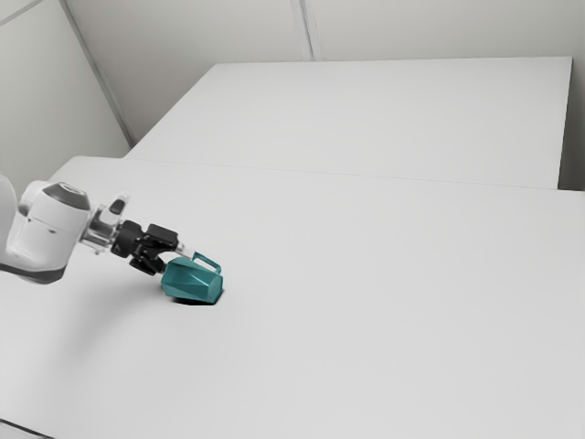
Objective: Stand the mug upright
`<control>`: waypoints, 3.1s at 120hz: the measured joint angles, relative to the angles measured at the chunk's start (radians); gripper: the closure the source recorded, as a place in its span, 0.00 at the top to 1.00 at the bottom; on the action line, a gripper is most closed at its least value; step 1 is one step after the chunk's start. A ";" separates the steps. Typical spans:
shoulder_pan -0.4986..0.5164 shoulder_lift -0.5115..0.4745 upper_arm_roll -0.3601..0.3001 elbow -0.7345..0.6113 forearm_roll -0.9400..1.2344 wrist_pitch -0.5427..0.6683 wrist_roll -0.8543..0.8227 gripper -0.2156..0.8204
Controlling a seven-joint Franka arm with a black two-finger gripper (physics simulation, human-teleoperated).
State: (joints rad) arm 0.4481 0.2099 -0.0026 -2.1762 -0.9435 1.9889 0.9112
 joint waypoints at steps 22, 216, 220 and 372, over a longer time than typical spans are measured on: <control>0.000 0.001 -0.010 -0.001 -0.012 0.012 0.016 0.68; -0.049 -0.087 -0.123 0.234 0.408 -0.001 -0.103 0.03; -0.056 -0.087 -0.126 0.242 0.444 -0.007 -0.123 0.03; -0.290 0.019 -0.205 0.305 1.085 0.084 -0.889 0.03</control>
State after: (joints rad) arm 0.1578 0.2291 -0.2074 -1.8711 0.1420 2.0732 0.0218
